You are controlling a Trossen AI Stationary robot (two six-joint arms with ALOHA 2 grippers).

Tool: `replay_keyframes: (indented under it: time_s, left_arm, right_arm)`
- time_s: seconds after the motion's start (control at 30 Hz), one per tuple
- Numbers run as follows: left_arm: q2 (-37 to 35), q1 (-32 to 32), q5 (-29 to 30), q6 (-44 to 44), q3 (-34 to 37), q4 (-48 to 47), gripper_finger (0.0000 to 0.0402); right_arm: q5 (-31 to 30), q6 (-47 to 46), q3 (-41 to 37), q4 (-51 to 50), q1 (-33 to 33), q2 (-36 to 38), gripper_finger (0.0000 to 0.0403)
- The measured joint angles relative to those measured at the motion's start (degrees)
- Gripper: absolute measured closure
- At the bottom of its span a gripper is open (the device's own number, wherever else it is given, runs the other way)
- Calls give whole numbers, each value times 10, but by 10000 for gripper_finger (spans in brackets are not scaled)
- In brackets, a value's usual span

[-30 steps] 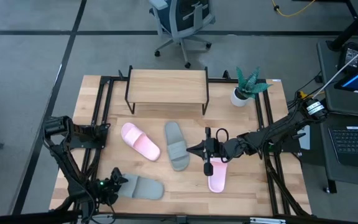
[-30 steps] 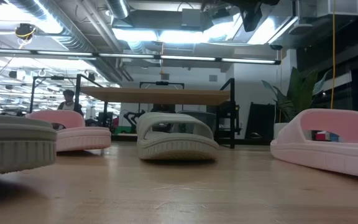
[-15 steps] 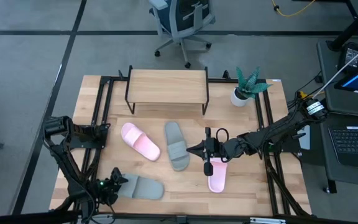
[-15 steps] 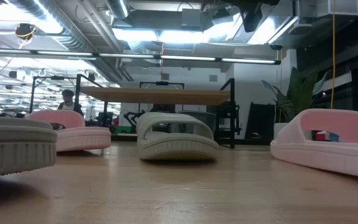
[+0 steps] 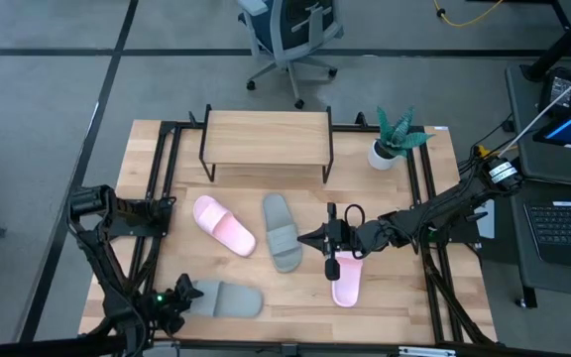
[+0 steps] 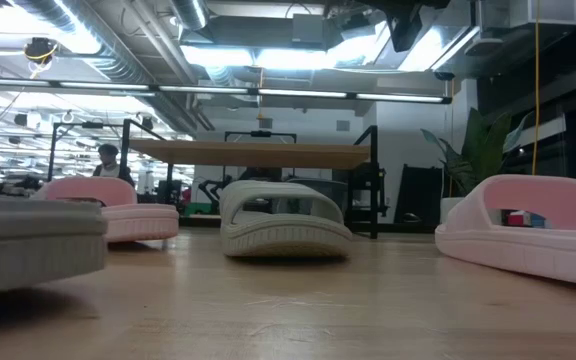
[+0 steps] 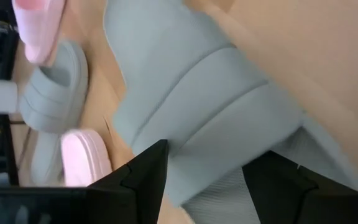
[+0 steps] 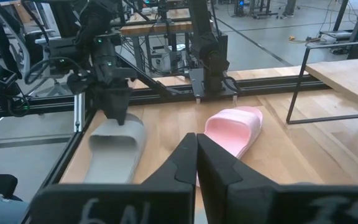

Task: Pick and place slides into the shelf
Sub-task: Put the bottom gray slipper on the shelf

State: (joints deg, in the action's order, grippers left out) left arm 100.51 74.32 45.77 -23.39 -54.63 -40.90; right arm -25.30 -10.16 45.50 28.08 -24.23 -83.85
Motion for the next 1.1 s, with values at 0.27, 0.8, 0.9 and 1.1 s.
replay_keyframes:
  time_s: [0.27,0.8,0.9,1.1]
  left_arm:
    - [0,-9,8,-13,13,-2,209]
    - [0,-27,13,-15,22,-15,209]
    - [0,-27,13,-15,22,-12,209]
    - [0,-27,26,-15,22,-6,209]
  right_arm:
    - [0,-1,0,0,0,0,389]
    - [0,-3,0,0,0,0,389]
    - [0,-3,0,2,0,0,389]
    - [0,-3,0,4,0,0,389]
